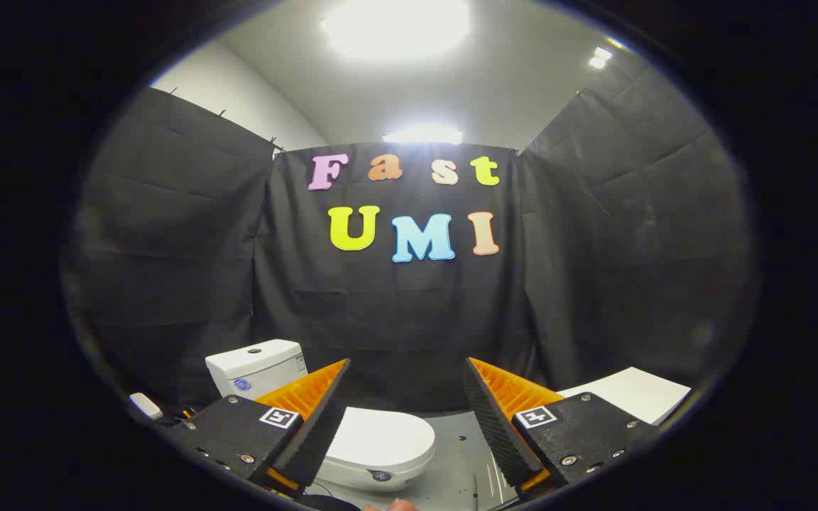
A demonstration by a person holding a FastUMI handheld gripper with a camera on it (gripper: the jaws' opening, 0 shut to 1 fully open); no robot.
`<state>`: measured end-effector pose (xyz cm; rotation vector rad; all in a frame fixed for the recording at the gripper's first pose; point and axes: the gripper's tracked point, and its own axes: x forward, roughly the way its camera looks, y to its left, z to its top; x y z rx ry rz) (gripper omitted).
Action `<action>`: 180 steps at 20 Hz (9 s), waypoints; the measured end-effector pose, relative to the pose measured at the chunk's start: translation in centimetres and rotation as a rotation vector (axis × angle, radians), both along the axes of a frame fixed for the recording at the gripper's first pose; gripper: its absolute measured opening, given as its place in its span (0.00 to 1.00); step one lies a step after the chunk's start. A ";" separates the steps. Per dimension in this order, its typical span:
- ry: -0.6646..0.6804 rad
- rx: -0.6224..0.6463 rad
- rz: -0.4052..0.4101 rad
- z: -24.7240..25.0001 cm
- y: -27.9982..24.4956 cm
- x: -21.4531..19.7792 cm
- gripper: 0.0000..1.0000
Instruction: Open the toilet lid.
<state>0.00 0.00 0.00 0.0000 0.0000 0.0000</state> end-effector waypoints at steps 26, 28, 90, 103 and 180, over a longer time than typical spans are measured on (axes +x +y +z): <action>0.090 -0.124 -0.033 -8.7 0.3 2.7 0.95; 0.102 -0.114 -0.033 -9.8 0.5 3.1 0.95; 0.646 0.834 0.018 -49.2 8.0 6.4 0.92; 0.540 1.176 0.007 -51.0 7.8 9.5 0.64; 0.491 0.340 -0.078 -37.8 12.3 13.8 0.00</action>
